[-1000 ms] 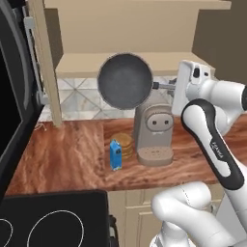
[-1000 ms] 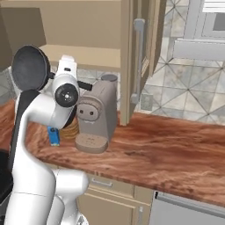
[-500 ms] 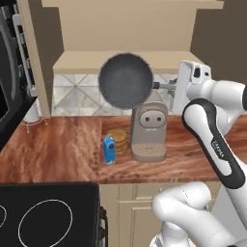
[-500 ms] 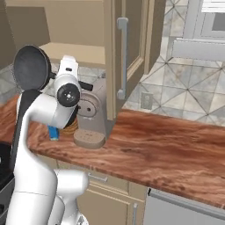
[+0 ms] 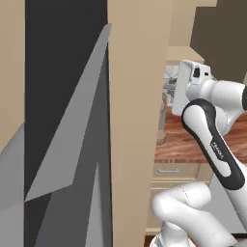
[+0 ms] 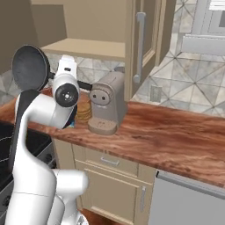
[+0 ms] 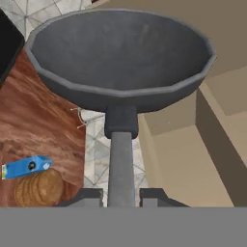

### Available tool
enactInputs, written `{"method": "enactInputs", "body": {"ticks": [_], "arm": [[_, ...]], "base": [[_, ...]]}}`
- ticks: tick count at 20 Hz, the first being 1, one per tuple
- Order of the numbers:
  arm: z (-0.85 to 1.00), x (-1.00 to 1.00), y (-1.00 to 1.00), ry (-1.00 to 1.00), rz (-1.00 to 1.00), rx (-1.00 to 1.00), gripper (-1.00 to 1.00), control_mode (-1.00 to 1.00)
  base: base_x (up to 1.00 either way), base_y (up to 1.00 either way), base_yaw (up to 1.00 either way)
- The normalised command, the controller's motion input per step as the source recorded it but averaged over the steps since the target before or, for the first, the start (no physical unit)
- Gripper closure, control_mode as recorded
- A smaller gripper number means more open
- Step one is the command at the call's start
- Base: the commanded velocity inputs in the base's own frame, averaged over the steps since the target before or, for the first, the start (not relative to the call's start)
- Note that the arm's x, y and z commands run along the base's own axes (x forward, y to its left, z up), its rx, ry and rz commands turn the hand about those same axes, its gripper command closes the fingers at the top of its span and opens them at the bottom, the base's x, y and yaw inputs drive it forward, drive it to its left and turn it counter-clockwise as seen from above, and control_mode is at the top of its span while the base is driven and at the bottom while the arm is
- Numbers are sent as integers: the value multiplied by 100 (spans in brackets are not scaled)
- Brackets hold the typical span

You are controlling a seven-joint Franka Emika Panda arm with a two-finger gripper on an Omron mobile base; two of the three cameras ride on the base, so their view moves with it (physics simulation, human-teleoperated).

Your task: Pick the pan from the cabinet and place it on the stove. Then turn on the stove burner for the pan.

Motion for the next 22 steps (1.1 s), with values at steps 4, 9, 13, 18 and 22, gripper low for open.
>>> {"method": "enactInputs", "body": {"ticks": [4,9,13,18,22], "arm": [[0,0,0,0,0,0,100,100],[0,0,0,0,0,0,100,100],[0,0,0,0,0,0,100,100],[0,0,0,0,0,0,100,100],[0,0,0,0,0,0,100,100]], "base": [[-45,0,16],[-58,-7,21],[-61,-10,23],[-23,-22,21],[-6,-47,20]]}}
